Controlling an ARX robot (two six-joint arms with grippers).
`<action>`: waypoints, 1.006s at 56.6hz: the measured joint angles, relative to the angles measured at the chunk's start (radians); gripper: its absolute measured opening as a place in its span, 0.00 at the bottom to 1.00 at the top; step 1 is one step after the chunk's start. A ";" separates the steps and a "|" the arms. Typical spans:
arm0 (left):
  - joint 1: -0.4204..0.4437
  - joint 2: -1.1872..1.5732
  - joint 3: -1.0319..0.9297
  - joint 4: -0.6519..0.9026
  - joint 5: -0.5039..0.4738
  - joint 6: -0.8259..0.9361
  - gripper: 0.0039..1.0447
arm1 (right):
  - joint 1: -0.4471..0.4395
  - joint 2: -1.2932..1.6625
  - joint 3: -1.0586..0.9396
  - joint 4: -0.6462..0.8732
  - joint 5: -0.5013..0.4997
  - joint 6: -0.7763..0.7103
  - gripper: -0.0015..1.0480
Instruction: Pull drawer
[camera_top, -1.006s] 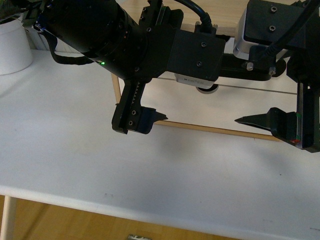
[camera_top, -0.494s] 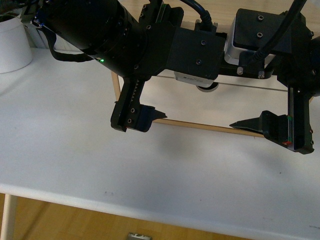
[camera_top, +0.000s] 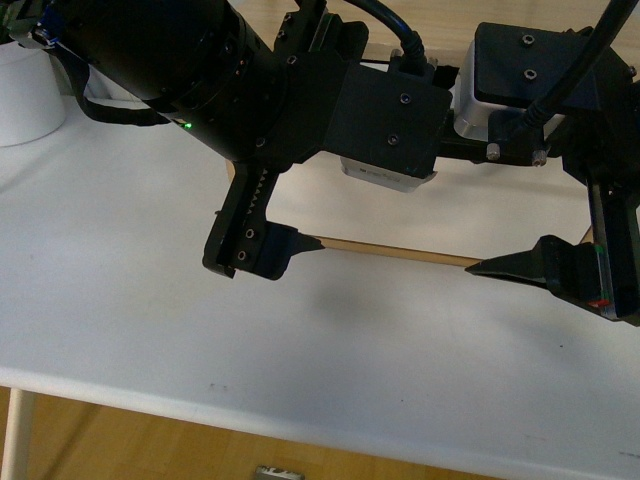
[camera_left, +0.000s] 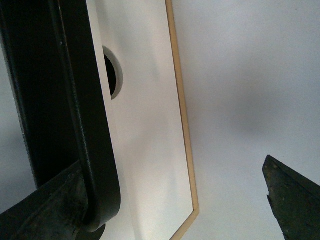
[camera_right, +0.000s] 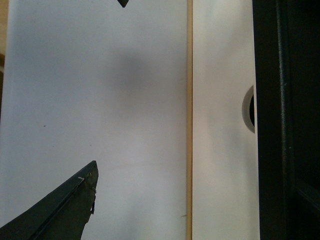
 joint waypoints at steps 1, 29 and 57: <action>0.000 -0.002 -0.002 0.000 0.000 0.000 0.95 | 0.000 -0.001 -0.001 -0.002 0.000 0.000 0.91; -0.023 -0.126 -0.144 -0.010 -0.003 0.027 0.95 | 0.018 -0.122 -0.103 -0.064 -0.011 -0.026 0.91; -0.064 -0.246 -0.253 -0.024 -0.035 0.027 0.95 | 0.039 -0.243 -0.191 -0.122 0.005 -0.041 0.91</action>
